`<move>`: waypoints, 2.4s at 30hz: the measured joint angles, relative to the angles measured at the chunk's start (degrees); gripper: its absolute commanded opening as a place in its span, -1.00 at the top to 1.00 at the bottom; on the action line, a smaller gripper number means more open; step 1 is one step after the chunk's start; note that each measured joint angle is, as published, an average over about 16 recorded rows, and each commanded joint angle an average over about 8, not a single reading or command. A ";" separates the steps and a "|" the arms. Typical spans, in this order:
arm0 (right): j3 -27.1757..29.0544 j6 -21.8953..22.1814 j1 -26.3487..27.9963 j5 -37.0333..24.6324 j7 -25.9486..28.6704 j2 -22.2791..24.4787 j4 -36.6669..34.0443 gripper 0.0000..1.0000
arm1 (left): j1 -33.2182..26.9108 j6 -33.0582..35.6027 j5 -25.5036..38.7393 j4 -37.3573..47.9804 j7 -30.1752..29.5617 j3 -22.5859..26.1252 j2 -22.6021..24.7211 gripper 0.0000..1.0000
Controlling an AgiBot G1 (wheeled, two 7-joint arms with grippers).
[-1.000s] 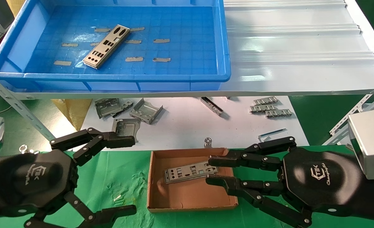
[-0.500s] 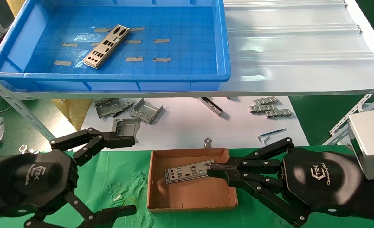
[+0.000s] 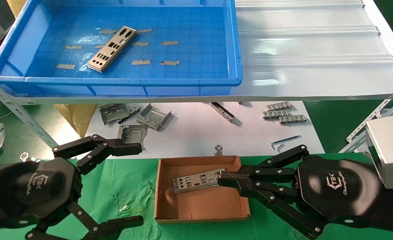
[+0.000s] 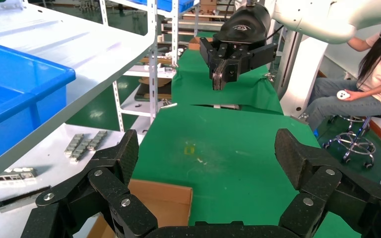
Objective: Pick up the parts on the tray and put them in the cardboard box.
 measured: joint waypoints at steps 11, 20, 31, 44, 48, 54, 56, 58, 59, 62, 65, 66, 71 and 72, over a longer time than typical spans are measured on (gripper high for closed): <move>-0.01 -0.01 0.01 0.01 -0.01 0.00 -0.02 1.00 | -11.10 -3.13 6.66 7.54 0.32 2.23 4.96 -1.00; -0.03 -0.01 0.02 0.01 -0.02 0.00 -0.03 1.00 | -28.72 -6.98 18.90 26.87 1.13 7.50 13.13 -1.00; -0.05 -0.01 0.03 0.02 -0.03 0.01 -0.03 0.17 | -43.62 -12.12 29.37 50.88 6.07 12.39 21.22 -1.00; -0.07 0.00 0.03 0.04 -0.04 0.01 -0.03 -1.00 | -49.27 -18.60 32.24 66.31 10.53 13.53 25.71 -1.00; -0.07 0.00 0.04 0.04 -0.04 0.02 -0.03 -1.00 | -49.82 -20.92 32.38 68.63 11.06 13.55 26.70 -1.00; -0.08 0.01 0.04 0.05 -0.05 0.02 -0.03 -1.00 | -50.07 -24.46 32.54 70.77 11.79 13.59 28.02 -0.15; -0.09 0.01 0.04 0.05 -0.05 0.02 -0.03 -1.00 | -50.07 -25.49 32.57 71.22 12.02 13.59 28.41 0.35; -0.09 0.01 0.04 0.05 -0.05 0.02 -0.03 -1.00 | -50.07 -26.36 32.60 71.54 12.25 13.60 28.76 0.77; -0.09 0.01 0.04 0.05 -0.05 0.02 -0.03 -1.00 | -50.07 -26.72 32.61 71.67 12.37 13.60 28.91 0.92; -0.09 0.01 0.04 0.06 -0.05 0.03 -0.03 -1.00 | -50.06 -27.49 32.64 71.94 12.73 13.61 29.30 1.00; -0.10 0.01 0.04 0.06 -0.06 0.03 -0.03 -1.00 | -50.05 -27.97 32.64 72.13 13.06 13.61 29.59 1.00; -0.10 0.01 0.04 0.06 -0.06 0.03 -0.03 -1.00 | -50.04 -28.10 32.64 72.18 13.17 13.61 29.67 1.00; -0.11 0.02 0.04 0.06 -0.06 0.03 -0.03 -1.00 | -50.03 -28.59 32.62 72.34 13.74 13.59 29.97 1.00; -0.11 0.02 0.04 0.07 -0.06 0.03 -0.03 -1.00 | -50.03 -28.67 32.60 72.36 13.85 13.57 30.02 1.00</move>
